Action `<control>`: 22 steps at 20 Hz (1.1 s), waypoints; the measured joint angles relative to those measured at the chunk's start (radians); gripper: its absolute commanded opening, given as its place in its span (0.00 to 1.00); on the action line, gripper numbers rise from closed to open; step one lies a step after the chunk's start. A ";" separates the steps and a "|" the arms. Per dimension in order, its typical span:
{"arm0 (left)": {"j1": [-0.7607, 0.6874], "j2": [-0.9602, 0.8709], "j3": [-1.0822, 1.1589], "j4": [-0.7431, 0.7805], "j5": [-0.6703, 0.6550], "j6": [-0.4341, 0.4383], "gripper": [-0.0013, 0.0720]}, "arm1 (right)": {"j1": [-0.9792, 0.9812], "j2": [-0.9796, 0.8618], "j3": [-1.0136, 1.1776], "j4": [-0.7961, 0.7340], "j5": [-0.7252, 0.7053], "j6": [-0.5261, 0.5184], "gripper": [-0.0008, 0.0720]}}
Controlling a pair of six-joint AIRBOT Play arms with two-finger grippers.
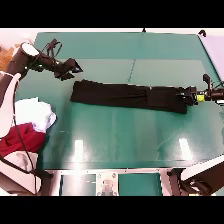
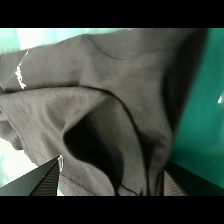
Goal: Fold the shirts.
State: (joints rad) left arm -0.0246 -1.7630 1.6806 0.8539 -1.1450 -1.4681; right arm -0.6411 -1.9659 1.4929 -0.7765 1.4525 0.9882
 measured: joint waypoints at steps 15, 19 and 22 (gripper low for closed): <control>-0.344 -0.098 0.004 -0.069 0.330 0.098 0.05 | 0.111 0.034 0.341 -0.001 0.154 0.159 0.03; -0.500 -0.259 0.098 -0.129 0.435 0.118 0.05 | 0.164 0.114 0.439 0.001 0.244 0.268 0.03; -0.572 -0.388 0.232 -0.156 0.441 0.082 0.05 | 0.223 0.188 0.468 0.003 0.274 0.326 0.03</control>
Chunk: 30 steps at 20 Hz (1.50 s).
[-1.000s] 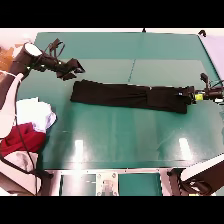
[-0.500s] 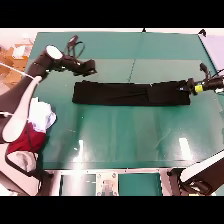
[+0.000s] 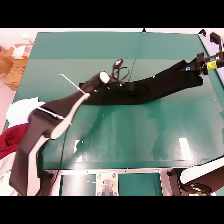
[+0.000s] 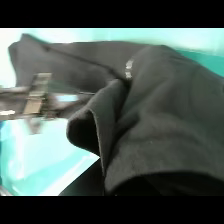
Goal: Fold the shirts.
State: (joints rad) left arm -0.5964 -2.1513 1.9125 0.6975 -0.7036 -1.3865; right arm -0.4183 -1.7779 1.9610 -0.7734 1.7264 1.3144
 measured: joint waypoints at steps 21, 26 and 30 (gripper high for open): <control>0.394 0.193 0.140 0.055 -0.532 -0.004 0.05 | 0.333 0.090 -0.006 0.092 -0.102 0.228 0.04; 0.605 0.287 0.137 0.131 -0.740 -0.004 0.05 | 0.601 0.066 -0.153 0.105 -0.438 0.255 0.06; 0.683 0.306 0.123 0.153 -0.814 -0.001 0.05 | 0.876 -0.047 -0.243 0.118 -0.863 0.255 0.72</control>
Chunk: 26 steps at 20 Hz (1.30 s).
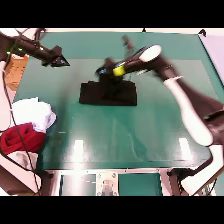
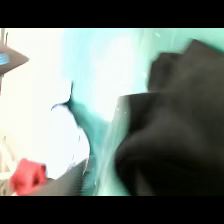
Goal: Fold the shirts.
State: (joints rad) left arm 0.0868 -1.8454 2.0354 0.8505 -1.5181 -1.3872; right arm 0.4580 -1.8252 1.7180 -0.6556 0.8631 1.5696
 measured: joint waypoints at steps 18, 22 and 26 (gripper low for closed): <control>0.034 0.005 -0.007 0.034 -0.014 0.035 0.05 | -0.474 0.064 -0.283 -0.227 0.229 -0.059 0.75; 0.034 0.005 -0.007 0.034 -0.004 0.035 0.05 | -0.471 -0.014 -0.362 -0.008 0.211 -0.169 0.75; 0.034 0.005 -0.007 0.034 -0.002 0.035 0.05 | -0.421 -0.084 -0.344 0.158 0.203 -0.261 0.18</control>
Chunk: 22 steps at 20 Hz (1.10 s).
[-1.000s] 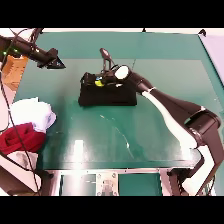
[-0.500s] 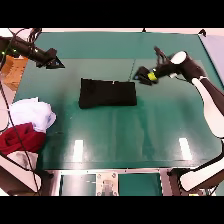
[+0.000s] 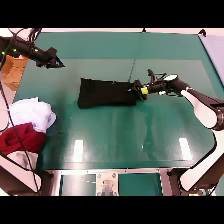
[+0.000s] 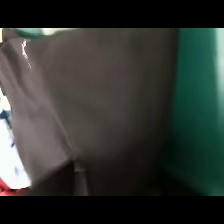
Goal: Fold the shirts.
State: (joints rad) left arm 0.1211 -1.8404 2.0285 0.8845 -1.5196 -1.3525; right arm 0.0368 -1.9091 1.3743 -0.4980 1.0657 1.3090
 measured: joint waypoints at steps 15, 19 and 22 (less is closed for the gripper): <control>0.000 0.000 0.000 0.000 -0.014 0.000 0.05 | -0.592 0.361 0.123 -0.403 0.159 0.214 0.03; 0.000 0.000 0.000 0.000 -0.010 0.000 0.05 | -0.892 0.467 0.022 -0.531 0.181 0.232 0.03; 0.000 0.000 0.000 0.000 -0.010 0.000 0.05 | -1.115 0.523 -0.100 -0.578 0.186 0.207 0.03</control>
State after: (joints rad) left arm 0.1207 -1.8404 2.0285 0.8841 -1.5291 -1.3525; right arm -1.0782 -1.3861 1.2739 -1.0756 1.2514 1.5158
